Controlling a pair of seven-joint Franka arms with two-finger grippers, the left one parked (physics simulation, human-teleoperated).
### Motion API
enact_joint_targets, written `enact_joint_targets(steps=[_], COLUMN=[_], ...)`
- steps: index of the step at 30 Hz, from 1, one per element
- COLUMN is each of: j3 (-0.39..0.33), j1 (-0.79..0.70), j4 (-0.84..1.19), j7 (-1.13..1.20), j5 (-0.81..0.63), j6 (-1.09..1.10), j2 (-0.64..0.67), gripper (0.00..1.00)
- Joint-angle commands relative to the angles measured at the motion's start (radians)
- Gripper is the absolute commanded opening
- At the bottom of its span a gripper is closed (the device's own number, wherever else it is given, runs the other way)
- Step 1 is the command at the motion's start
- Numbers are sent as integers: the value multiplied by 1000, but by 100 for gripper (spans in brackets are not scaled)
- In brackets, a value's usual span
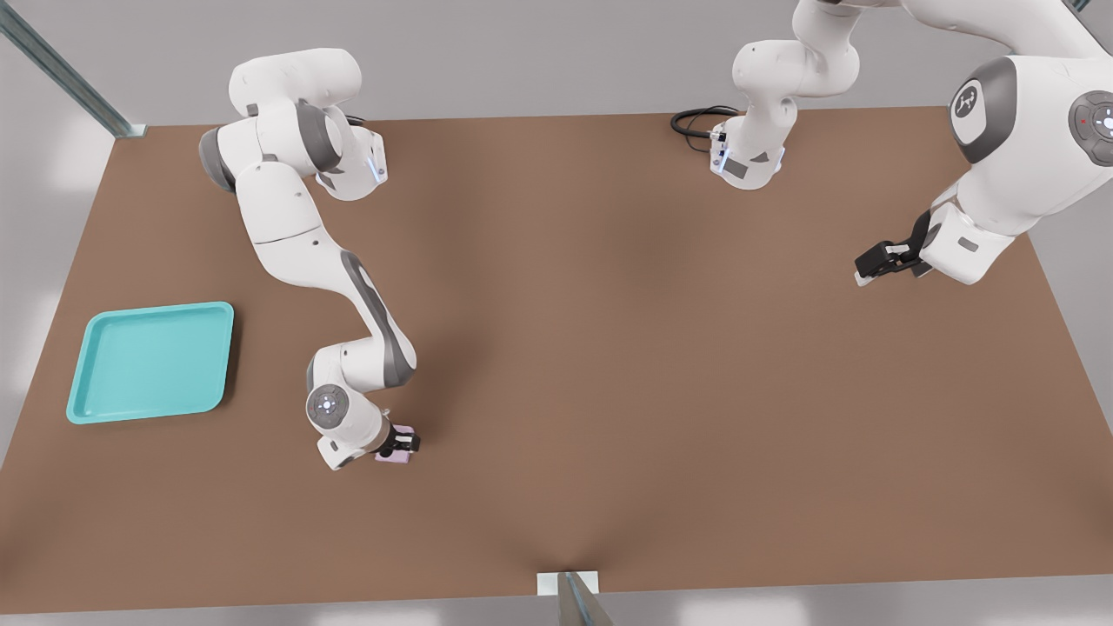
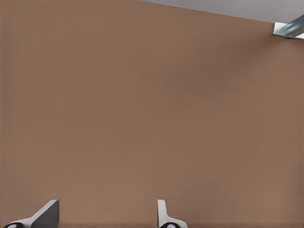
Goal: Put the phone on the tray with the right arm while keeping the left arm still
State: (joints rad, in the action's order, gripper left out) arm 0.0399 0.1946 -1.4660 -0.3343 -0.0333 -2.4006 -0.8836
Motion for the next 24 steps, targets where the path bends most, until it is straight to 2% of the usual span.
enact_joint_targets(steps=[1, 7, 10, 14, 15, 16, 18, 21, 24], j3=[0, 0, -2, 0, 35, 101, 115, 132, 132], j1=[0, -6, -76, -274, -364, -490, -604, -800, -908], j4=[1, 3, 3, -91, -126, -152, -221, -270, -307], j7=[-15, 3, 144, 475, 564, 667, 802, 1054, 1187], j5=[4, 4, 3, 0, 0, 0, 3, 1, 6], j6=[1, 14, 101, 195, 196, 198, 198, 201, 242], j2=[3, 29, 123, 268, 293, 304, 350, 360, 356], gripper=[78, 76, 76, 76, 76, 76, 76, 76, 76])
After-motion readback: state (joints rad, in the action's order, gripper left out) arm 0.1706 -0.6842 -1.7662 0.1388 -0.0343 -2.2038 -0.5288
